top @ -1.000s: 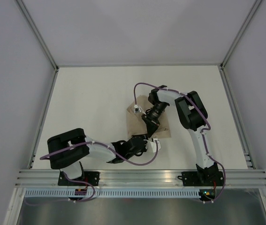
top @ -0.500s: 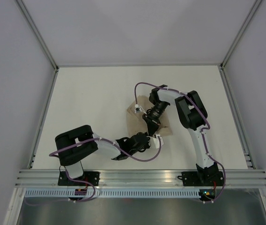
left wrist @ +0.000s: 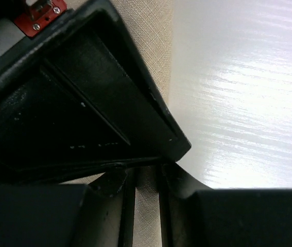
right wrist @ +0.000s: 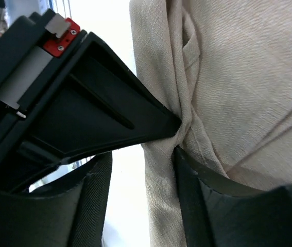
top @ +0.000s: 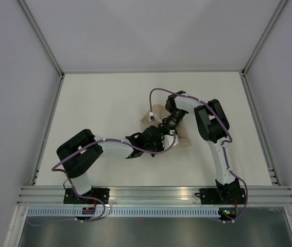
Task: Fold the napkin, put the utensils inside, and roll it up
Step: Roll the napkin at the center of the board.
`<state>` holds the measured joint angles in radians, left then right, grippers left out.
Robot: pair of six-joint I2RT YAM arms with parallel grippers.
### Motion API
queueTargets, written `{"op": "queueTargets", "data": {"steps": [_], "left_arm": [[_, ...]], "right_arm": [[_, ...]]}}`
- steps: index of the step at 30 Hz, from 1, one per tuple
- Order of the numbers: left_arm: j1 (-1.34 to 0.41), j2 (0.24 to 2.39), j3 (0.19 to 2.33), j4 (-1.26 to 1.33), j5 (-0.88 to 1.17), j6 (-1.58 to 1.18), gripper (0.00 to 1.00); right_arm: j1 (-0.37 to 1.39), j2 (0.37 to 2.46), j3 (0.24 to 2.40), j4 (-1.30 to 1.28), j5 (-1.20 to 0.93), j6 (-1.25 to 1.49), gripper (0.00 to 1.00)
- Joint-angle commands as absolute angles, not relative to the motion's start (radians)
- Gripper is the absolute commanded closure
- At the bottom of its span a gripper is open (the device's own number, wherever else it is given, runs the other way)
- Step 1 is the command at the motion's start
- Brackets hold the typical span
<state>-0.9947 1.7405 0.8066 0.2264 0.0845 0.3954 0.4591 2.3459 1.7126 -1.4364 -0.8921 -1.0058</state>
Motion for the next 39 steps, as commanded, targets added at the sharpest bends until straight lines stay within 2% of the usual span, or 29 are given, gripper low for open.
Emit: {"op": "queueTargets", "data": {"steps": [1,6,13,19,22,25,28,31,34,39], "left_arm": [[-0.951,1.798,0.860,0.031,0.363,0.302,0.98],[-0.914,1.839,0.951,-0.095,0.471,0.293,0.98],[-0.855,1.884,1.038,-0.236,0.596,0.273,0.98],[-0.790,1.959,1.146,-0.402,0.693,0.247,0.98],[-0.770,2.040,1.267,-0.526,0.706,0.239,0.98],[-0.759,2.101,1.343,-0.618,0.710,0.236,0.98],[-0.747,2.138,1.406,-0.676,0.727,0.221,0.98],[-0.729,2.203,1.498,-0.773,0.762,0.212,0.98],[-0.723,2.272,1.577,-0.863,0.782,0.219,0.98],[-0.719,2.332,1.631,-0.926,0.790,0.221,0.98]], "right_arm": [[0.440,2.263,1.749,-1.319,-0.939,-0.985,0.42],[0.400,2.169,1.714,-1.128,-0.934,-0.769,0.37],[0.319,2.057,1.669,-0.850,-0.893,-0.493,0.36],[0.198,1.954,1.569,-0.669,-0.934,-0.370,0.36],[0.115,1.893,1.485,-0.582,-0.966,-0.319,0.36],[0.040,1.813,1.393,-0.572,-0.991,-0.377,0.37],[0.006,1.719,1.341,-0.644,-1.002,-0.549,0.37],[-0.021,1.605,1.199,-0.715,-0.983,-0.734,0.38],[-0.006,1.474,1.048,-0.698,-0.919,-0.856,0.38],[0.185,1.257,0.819,-0.497,-0.734,-0.855,0.36]]}}
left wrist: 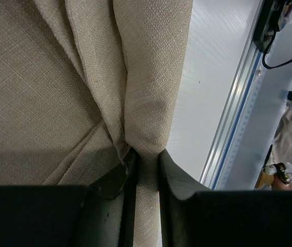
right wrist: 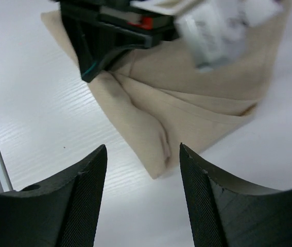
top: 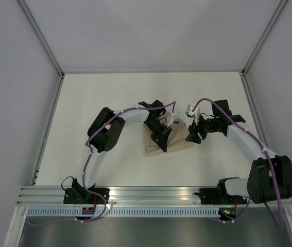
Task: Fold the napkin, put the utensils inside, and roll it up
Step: Roll the napkin at the center of the board.
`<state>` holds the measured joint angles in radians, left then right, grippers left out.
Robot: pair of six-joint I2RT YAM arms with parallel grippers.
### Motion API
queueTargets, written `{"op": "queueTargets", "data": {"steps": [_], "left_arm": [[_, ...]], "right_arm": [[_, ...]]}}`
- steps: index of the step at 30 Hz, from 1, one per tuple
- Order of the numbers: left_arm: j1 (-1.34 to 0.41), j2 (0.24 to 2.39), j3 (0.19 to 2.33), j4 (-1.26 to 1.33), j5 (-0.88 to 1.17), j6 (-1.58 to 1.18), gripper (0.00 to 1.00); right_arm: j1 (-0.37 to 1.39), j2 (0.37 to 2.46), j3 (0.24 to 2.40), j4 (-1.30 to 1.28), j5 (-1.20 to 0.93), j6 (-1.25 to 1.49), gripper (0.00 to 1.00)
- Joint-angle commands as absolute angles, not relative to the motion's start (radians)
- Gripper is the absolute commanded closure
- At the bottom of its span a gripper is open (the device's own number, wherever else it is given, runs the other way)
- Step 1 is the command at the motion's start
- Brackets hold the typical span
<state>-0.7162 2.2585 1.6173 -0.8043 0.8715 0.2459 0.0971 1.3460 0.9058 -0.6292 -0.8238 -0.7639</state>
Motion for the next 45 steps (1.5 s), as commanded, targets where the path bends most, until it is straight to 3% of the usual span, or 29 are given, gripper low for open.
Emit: {"op": "queueTargets", "data": {"steps": [1,7,16,21,24,27,28,32,45], "left_arm": [[-0.719,2.335,1.640,-0.930,0.788,0.221,0.98],[-0.718,2.356,1.677,-0.963,0.790,0.212,0.98],[-0.719,2.385,1.703,-0.982,0.801,0.207,0.98],[-0.718,2.388,1.715,-0.989,0.810,0.207,0.95],[-0.716,2.384,1.720,-0.988,0.822,0.203,0.87],[-0.713,2.352,1.710,-0.950,0.845,0.170,0.78],[-0.712,2.339,1.706,-0.931,0.857,0.161,0.76],[-0.693,2.274,1.690,-0.832,0.914,0.101,0.67],[-0.594,2.030,1.550,-0.478,0.934,-0.199,0.62]], "right_arm": [[0.224,1.235,0.764,-0.439,-0.674,-0.839,0.35],[0.516,1.215,0.678,-0.282,-0.455,-0.788,0.33],[0.727,1.344,0.649,-0.206,-0.261,-0.815,0.33],[0.753,1.387,0.646,-0.178,-0.210,-0.808,0.37],[0.753,1.397,0.652,-0.181,-0.221,-0.798,0.47],[0.753,1.414,0.661,-0.204,-0.224,-0.793,0.68],[0.752,1.417,0.658,-0.203,-0.224,-0.789,0.70],[0.744,1.428,0.661,-0.227,-0.253,-0.790,0.76],[0.557,1.611,0.888,-0.561,-0.593,-0.880,0.81]]}}
